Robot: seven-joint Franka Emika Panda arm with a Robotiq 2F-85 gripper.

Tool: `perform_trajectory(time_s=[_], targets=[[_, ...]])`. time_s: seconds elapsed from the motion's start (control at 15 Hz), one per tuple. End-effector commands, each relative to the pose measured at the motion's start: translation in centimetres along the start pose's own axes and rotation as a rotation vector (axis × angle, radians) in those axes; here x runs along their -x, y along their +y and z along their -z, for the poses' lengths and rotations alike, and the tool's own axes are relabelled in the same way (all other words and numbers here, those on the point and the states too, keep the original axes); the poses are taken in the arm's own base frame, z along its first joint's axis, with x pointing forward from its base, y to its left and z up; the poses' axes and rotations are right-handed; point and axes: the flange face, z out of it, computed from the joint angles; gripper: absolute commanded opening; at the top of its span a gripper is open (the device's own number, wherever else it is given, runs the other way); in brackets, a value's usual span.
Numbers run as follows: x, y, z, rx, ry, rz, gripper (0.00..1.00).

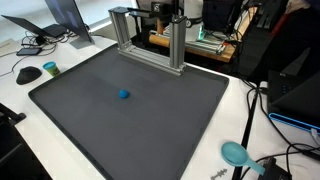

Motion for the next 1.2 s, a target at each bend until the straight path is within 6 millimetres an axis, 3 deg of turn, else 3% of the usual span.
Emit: perform_trajectory(time_s=[0.0, 1.13], targets=[[0.1, -0.3, 0.0, -0.013, 0.047, 0.001, 1.0], [1.4, 0.0, -6.1, 0.004, 0.097, 0.067, 1.0]])
